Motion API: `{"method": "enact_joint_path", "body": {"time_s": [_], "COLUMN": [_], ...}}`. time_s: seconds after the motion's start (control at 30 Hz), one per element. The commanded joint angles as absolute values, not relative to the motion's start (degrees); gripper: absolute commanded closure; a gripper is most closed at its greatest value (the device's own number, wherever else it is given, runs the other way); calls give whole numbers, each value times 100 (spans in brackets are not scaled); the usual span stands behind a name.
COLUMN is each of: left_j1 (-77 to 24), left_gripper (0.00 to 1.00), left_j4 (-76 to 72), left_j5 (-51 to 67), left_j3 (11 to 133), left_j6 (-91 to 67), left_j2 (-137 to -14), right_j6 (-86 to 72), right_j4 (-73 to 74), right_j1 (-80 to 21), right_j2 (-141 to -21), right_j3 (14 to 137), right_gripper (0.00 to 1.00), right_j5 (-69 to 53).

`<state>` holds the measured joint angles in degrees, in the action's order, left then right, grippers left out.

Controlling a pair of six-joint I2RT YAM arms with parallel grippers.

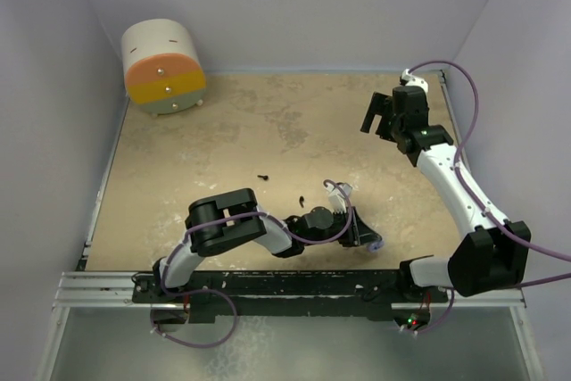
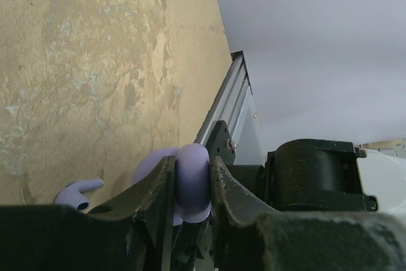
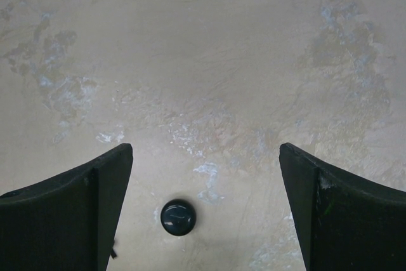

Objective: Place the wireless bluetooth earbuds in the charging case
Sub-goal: Adjust the earbud at the center of the board.

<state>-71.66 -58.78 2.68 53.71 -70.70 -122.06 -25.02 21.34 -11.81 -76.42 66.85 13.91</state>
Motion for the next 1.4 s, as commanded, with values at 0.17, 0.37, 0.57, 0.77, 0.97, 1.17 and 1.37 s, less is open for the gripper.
{"method": "enact_joint_path", "body": {"time_s": [0.17, 0.37, 0.57, 0.77, 0.97, 1.17, 1.37], "left_j1": [-7100, -7003, -6906, -6793, -6605, -6382, -6182], "left_gripper": [100, 100, 100, 100, 100, 100, 100], "left_j4": [-6029, -6091, -6211, -6239, -6334, -6330, -6266], "left_j5": [118, 134, 160, 161, 210, 269, 340], "left_j3": [5369, 5253, 5078, 4886, 4611, 4392, 4302], "left_j6": [-6786, -6798, -6834, -6785, -6790, -6709, -6627], "left_j2": [-12202, -12183, -12155, -12047, -11948, -11791, -11637], "right_j6": [-2391, -2382, -2382, -2382, -2391, -2438, -2461], "right_j4": [1885, 1872, 1852, 1837, 1819, 1849, 1859], "right_j1": [-1143, -1143, -1143, -1143, -1143, -1143, -1143], "right_j2": [-7461, -7501, -7547, -7572, -7570, -7535, -7523], "right_j3": [6611, 6603, 6618, 6593, 6527, 6438, 6348], "right_gripper": [0, 0, 0, 0, 0, 0, 0], "right_j5": [1323, 1330, 1318, 1292, 1259, 1259, 1305]}}
